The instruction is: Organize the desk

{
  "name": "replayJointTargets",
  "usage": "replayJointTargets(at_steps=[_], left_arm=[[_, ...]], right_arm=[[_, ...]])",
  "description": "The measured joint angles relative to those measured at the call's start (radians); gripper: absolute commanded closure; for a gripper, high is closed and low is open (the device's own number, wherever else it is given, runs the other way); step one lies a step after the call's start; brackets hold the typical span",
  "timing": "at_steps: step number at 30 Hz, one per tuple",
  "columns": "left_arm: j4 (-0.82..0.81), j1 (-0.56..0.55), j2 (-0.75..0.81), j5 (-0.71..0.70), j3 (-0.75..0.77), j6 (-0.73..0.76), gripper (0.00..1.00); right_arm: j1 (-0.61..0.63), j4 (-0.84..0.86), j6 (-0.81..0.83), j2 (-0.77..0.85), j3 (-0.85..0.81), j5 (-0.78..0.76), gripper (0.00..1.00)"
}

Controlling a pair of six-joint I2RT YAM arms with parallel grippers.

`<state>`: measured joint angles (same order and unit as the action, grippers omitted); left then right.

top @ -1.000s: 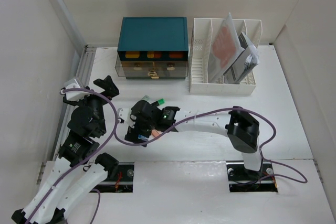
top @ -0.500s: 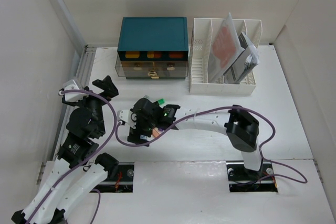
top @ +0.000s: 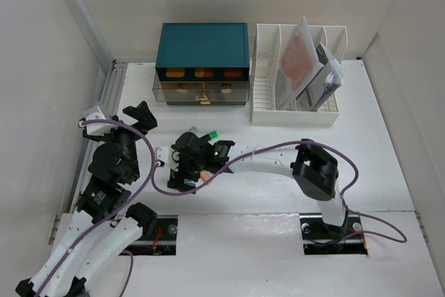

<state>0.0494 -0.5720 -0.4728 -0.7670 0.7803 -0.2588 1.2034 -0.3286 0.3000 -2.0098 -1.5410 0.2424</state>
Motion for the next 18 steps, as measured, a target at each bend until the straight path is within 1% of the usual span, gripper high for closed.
replayJointTargets(at_steps=[18], left_arm=[[-0.004,0.000,0.012,0.007,0.000,0.000,0.01]], right_arm=[[0.000,-0.003,0.027,-0.006,0.005,-0.023,0.00]])
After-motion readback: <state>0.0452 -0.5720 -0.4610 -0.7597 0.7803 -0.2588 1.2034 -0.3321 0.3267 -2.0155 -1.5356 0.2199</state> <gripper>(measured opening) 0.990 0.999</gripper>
